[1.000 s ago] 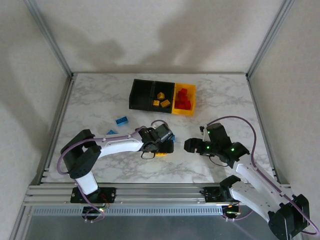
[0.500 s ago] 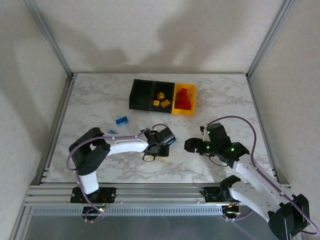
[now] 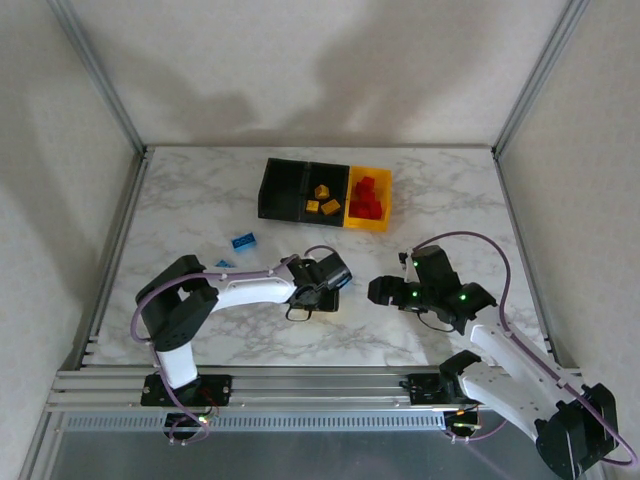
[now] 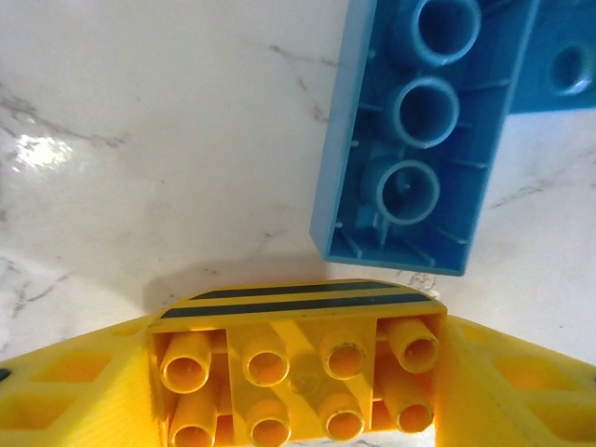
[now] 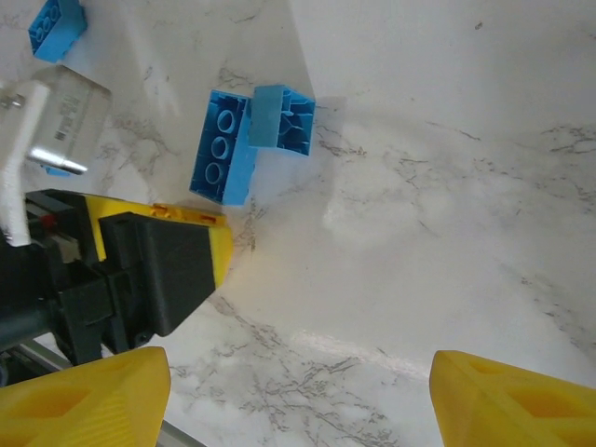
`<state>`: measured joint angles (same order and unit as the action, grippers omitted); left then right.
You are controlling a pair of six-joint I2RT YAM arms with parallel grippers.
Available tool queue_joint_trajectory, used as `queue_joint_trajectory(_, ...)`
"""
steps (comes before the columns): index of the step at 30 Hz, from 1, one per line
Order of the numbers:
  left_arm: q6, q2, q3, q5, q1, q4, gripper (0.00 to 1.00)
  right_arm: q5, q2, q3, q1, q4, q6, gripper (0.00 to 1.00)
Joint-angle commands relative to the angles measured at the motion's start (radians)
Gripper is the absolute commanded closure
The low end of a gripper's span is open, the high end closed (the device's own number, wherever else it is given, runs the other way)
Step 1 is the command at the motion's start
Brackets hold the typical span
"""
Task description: Sort the legos into containers by color
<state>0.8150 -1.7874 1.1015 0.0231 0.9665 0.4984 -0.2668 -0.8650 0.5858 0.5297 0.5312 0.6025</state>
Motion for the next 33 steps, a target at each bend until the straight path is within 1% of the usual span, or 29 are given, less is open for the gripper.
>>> queue_joint_trajectory(1, -0.019, 0.050, 0.058, 0.043, -0.022, 0.018, 0.40, -0.021, 0.002, 0.000, -0.004, -0.034, 0.019, 0.26)
queue_joint_trajectory(6, -0.043, 0.054, 0.106, 0.053, -0.056, 0.018, 0.40, -0.004, -0.006, 0.023, -0.004, -0.056, 0.027, 0.26)
queue_joint_trajectory(9, -0.073, 0.052, 0.141, 0.061, -0.093, 0.016, 0.40, -0.001, -0.015, 0.031, -0.004, -0.082, 0.033, 0.26)
queue_joint_trajectory(16, -0.123, -0.018, 0.264, 0.082, -0.185, -0.027, 0.40, -0.007, -0.085, 0.041, -0.004, -0.189, 0.047, 0.26)
queue_joint_trajectory(23, -0.163, -0.161, 0.467, 0.111, -0.268, -0.034, 0.40, 0.024, -0.161, 0.052, -0.005, -0.256, 0.046, 0.26)
queue_joint_trajectory(26, -0.170, -0.239, 0.569, 0.107, -0.305, -0.021, 0.41, 0.048, -0.196, 0.058, -0.015, -0.268, 0.034, 0.27)
queue_joint_trajectory(33, -0.163, -0.423, 0.812, 0.108, -0.356, 0.028, 0.42, 0.039, -0.227, 0.065, -0.024, -0.312, 0.043, 0.27)
